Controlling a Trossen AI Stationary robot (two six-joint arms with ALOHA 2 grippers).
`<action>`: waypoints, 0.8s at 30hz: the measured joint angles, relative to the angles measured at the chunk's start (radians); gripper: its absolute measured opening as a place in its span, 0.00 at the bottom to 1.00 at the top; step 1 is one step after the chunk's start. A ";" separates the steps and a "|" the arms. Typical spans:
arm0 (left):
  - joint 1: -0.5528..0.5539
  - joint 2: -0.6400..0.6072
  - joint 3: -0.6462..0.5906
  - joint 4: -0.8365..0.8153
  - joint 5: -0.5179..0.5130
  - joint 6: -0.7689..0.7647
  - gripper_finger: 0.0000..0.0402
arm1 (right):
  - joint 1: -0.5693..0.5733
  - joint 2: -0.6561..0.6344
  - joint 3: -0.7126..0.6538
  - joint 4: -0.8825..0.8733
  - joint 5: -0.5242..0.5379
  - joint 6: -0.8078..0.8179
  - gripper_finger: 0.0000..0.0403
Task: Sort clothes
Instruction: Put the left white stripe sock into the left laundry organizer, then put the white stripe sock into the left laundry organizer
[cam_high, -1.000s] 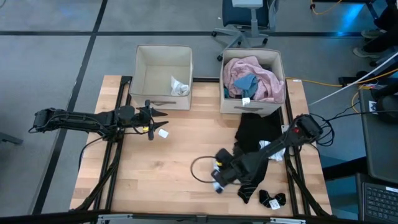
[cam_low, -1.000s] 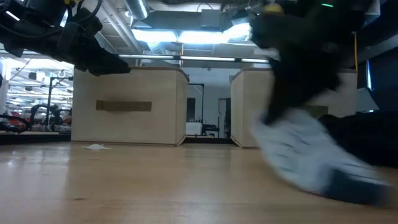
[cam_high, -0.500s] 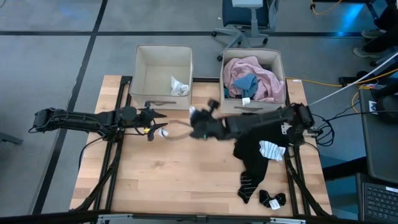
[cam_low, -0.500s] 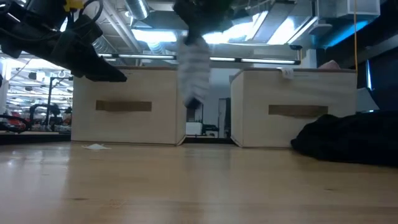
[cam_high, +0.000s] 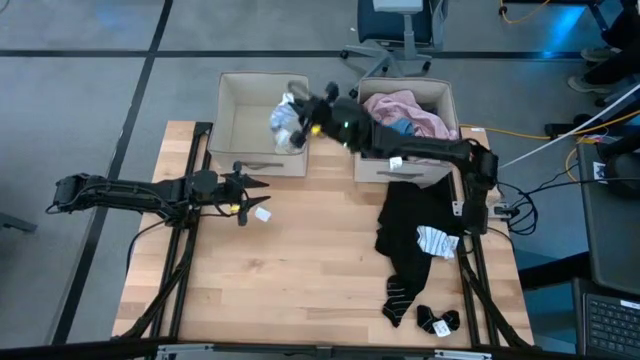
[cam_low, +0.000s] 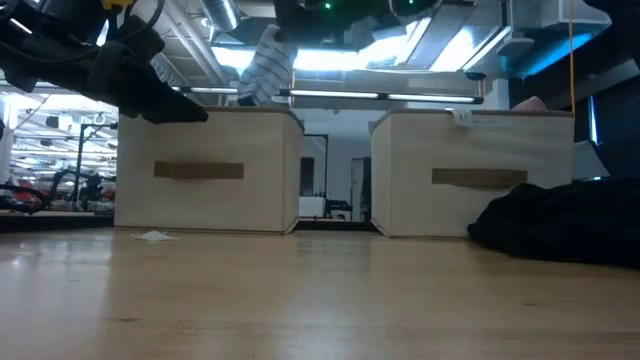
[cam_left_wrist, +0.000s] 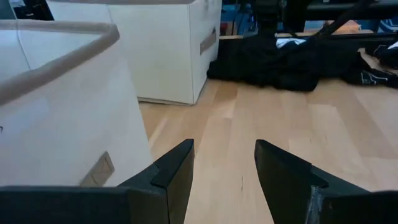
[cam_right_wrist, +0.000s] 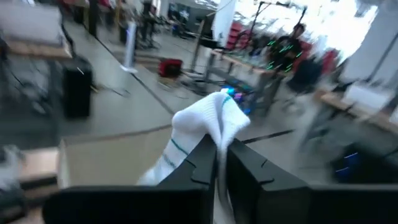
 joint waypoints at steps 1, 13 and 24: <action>0.000 0.000 0.000 -0.004 0.000 0.000 0.40 | -0.022 0.000 0.000 0.002 -0.042 0.059 0.08; 0.000 0.000 0.000 -0.033 0.000 0.008 0.40 | -0.091 0.020 -0.002 -0.197 -0.175 0.163 0.47; 0.000 0.000 0.000 -0.033 0.000 0.029 0.40 | 0.112 -0.037 -0.002 -0.586 -0.141 0.191 0.71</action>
